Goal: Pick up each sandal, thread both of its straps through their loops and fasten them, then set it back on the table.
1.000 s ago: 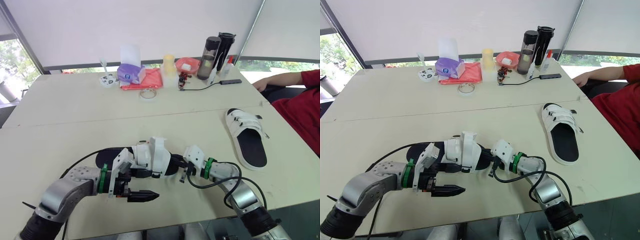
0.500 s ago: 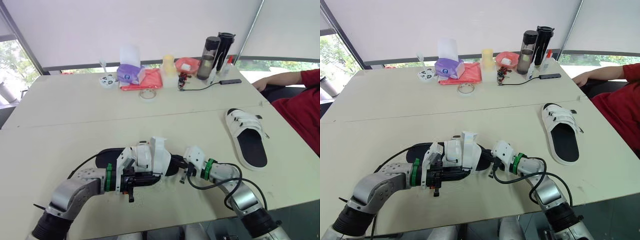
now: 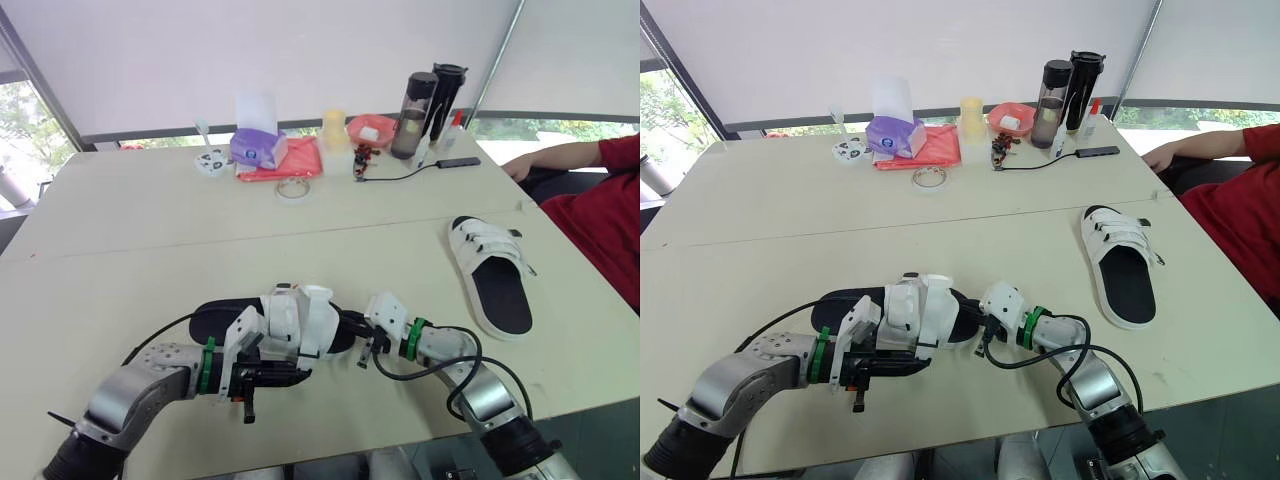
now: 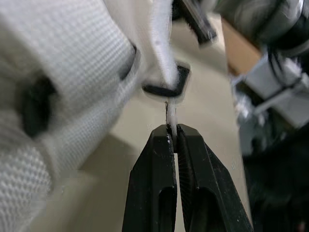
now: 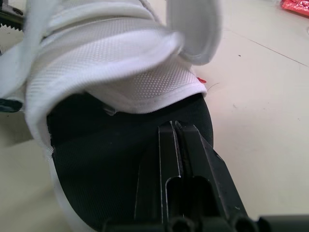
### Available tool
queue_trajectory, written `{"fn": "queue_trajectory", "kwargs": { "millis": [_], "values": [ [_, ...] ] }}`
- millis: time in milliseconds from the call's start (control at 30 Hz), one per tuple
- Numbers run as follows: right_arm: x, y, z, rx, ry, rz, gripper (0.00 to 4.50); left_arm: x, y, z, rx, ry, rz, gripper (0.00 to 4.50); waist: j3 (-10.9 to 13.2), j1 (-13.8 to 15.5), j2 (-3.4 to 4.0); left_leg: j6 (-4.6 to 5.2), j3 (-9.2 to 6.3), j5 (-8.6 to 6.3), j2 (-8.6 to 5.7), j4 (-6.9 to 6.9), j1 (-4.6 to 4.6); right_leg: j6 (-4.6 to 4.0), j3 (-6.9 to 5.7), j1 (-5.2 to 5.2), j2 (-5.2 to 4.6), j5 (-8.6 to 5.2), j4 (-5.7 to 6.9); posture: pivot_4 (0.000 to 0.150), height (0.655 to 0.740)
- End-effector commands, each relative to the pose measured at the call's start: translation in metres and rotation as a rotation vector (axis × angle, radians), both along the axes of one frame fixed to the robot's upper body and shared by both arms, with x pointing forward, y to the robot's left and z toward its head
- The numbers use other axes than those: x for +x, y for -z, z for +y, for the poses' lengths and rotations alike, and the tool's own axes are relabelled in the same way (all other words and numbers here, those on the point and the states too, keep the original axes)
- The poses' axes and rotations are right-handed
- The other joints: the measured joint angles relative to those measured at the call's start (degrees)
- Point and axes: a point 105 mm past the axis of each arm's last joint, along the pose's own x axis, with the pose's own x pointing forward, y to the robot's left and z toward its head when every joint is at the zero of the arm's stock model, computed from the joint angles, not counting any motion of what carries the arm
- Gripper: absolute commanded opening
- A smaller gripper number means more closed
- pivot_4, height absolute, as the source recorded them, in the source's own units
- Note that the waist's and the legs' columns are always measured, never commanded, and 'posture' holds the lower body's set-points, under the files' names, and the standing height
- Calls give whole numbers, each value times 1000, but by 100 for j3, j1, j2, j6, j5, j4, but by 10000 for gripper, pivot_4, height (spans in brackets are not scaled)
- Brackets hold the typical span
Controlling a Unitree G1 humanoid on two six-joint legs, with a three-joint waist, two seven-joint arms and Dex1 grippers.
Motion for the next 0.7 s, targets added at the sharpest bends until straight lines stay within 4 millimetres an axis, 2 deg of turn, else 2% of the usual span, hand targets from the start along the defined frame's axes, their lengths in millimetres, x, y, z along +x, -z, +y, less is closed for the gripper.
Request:
{"fn": "queue_trajectory", "kwargs": {
  "millis": [33, 267, 533, 700],
  "values": [
    [-10, 55, -23, -139, 79, 196, 0, -11, 12, 13, 55, 30, 63, 252, 0, -1, -1, 0, 0, 0, 2, -5, 0, -1, 0, -2, 1, 0, 0, 1500, 7400],
    [-11, 55, -24, -143, 79, 196, 0, -27, 14, 20, 92, 108, 92, 252, -9, 35, -6, 2, 8, 1, 4, -35, 8, -25, -2, -14, 4, 15, 0, 1500, 7400],
    [-11, 55, -25, -148, 74, 196, 0, -40, 22, 34, 125, 99, 122, 252, -11, 11, -7, 0, 5, 0, 6, -35, 5, -25, -1, -12, 0, 15, -11, 1500, 7400],
    [-11, 55, -24, -151, 68, 196, 0, -42, 19, 32, 110, 107, 111, 252, -12, 25, -5, 0, 5, 0, 10, -39, 6, -31, -3, -15, 4, 19, -9, 1500, 7400]
  ]
}}
